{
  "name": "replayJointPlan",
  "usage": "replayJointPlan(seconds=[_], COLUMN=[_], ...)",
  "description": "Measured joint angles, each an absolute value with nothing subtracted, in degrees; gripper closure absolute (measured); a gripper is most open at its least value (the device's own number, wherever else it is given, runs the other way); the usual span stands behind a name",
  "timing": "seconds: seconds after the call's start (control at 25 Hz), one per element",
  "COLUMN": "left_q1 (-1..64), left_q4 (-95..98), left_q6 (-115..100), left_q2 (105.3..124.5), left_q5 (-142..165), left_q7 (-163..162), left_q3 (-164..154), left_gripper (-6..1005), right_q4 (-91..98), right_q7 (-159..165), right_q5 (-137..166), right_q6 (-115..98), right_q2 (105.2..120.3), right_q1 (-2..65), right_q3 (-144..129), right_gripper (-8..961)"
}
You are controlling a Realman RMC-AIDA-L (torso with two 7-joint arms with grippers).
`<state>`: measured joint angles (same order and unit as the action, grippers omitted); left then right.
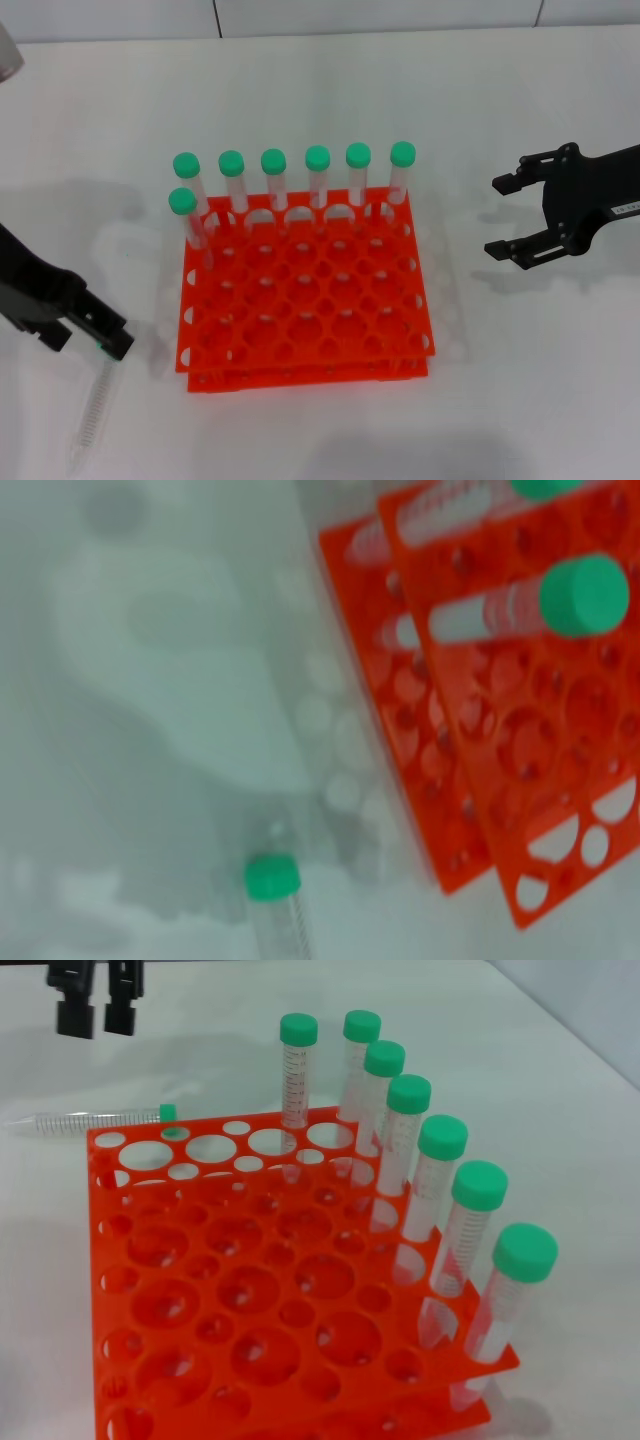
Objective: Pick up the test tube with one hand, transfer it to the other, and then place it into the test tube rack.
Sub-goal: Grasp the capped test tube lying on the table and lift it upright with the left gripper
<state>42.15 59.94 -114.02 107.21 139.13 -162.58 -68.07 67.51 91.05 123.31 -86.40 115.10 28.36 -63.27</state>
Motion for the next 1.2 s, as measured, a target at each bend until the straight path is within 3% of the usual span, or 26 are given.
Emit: replayJointPlan(seconds=[0.08,0.24,1.12,1.2], left_q1=[42.98,43.65,44.99,44.81], left_q4=[57.89,56.34,50.96,50.93], left_q6=[-114.17,-114.66,-114.34,-114.16], left_q2=[106.08,105.81,109.02,109.32], left_q5=[138.26,138.17,147.37,147.64], left_q7=[-162.30,-161.46,-160.96,-160.89], left_q3=[-69.78,-70.74,-76.72,-76.67], left_gripper=[131,133,145,186], right_q4=[67.47,66.80,65.39,65.37], right_q7=[91.08,91.30,91.50,91.50], right_q5=[123.32,123.32,122.93,122.90], right_q6=[-86.24,-86.13,-85.52,-85.44], right_q2=[115.12,115.20,115.31,115.31], right_q1=[28.40,29.23,30.57,30.58], right_q3=[-63.34,-63.49,-64.82,-65.35], right_gripper=[146,145,146,146])
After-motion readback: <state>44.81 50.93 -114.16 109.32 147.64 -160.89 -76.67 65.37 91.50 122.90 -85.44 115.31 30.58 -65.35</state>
